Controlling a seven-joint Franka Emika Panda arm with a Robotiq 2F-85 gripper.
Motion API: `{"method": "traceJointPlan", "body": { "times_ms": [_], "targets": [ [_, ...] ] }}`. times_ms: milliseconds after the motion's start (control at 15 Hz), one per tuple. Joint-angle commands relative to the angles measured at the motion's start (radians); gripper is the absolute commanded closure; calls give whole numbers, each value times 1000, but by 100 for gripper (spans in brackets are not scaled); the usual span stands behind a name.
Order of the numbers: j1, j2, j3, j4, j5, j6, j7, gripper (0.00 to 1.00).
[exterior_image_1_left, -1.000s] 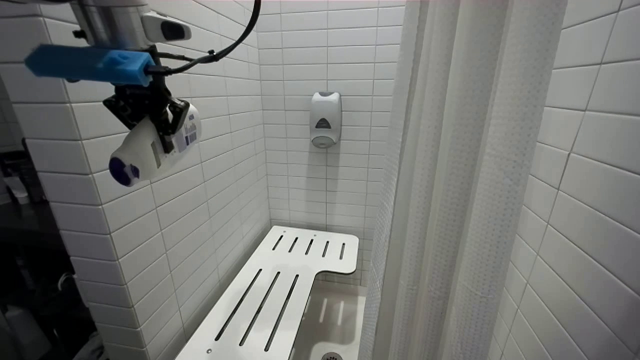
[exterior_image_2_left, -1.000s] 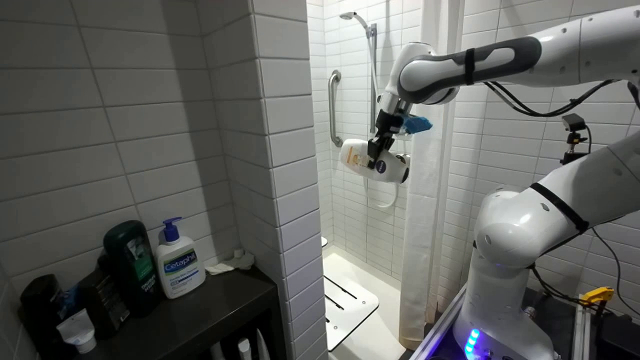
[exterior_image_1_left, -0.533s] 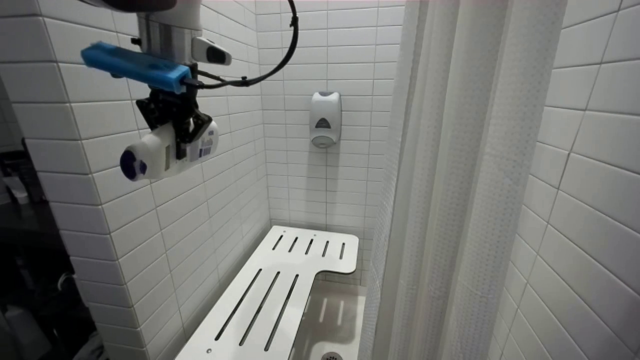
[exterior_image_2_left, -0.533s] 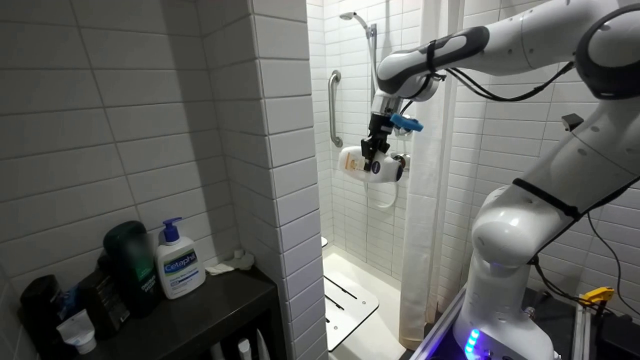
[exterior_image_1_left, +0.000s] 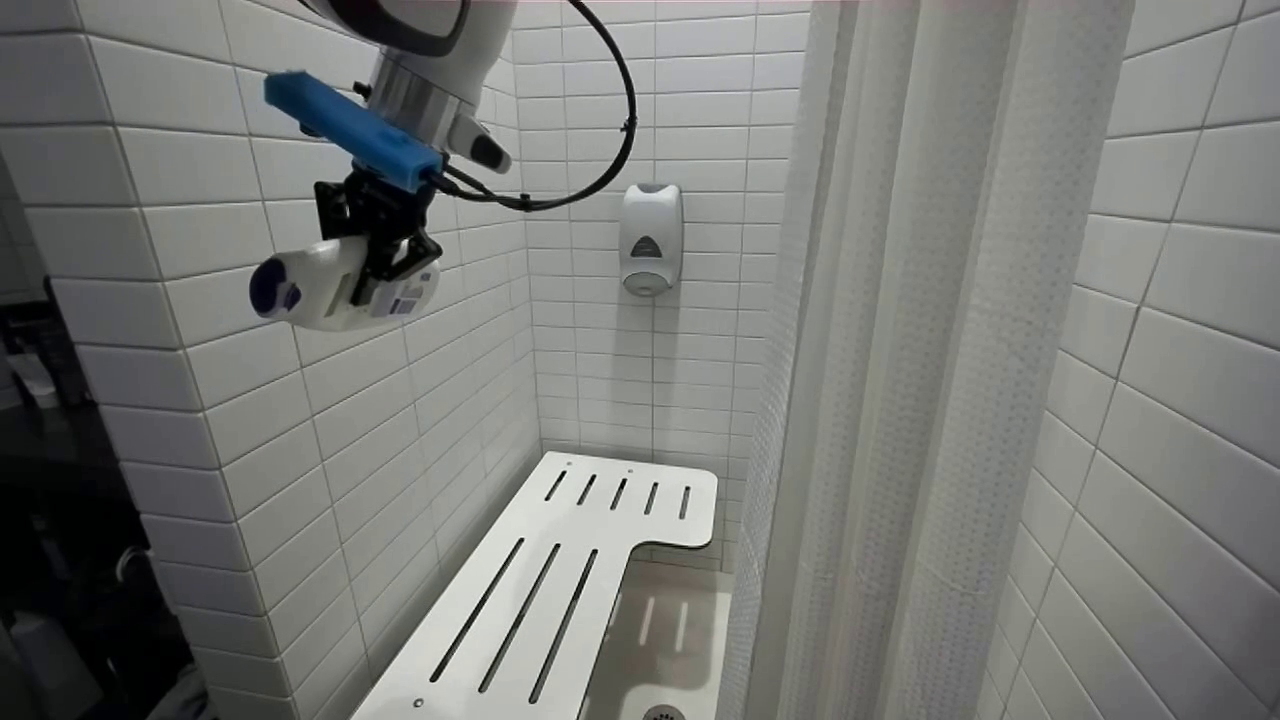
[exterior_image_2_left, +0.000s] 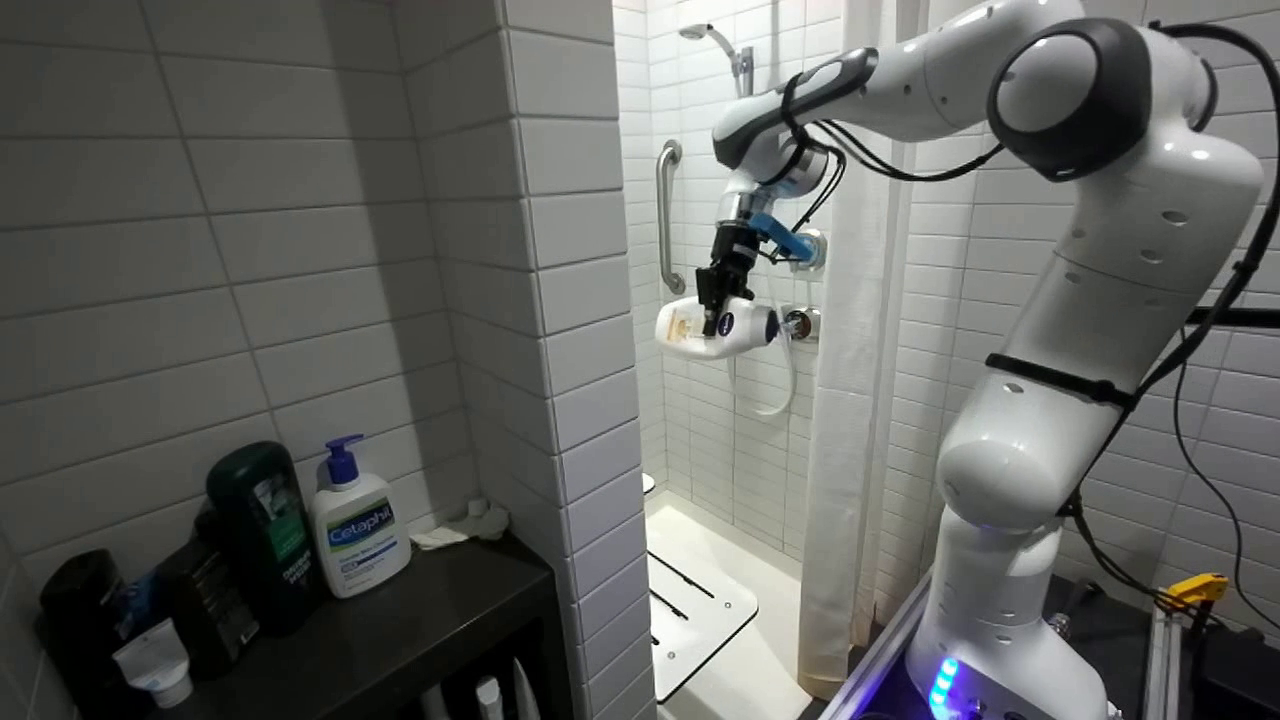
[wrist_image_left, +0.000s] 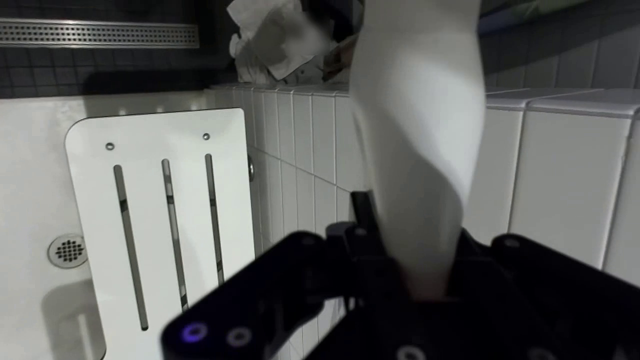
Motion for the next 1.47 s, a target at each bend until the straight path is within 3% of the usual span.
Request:
{"method": "traceJointPlan", "body": {
  "times_ms": [0, 667, 1400],
  "targets": [
    [-76, 162, 14, 152, 92, -127, -38, 95],
    [-282, 512, 71, 352, 248, -314, 1, 95],
    [-366, 746, 142, 442, 271, -339, 80, 95]
  ]
}}
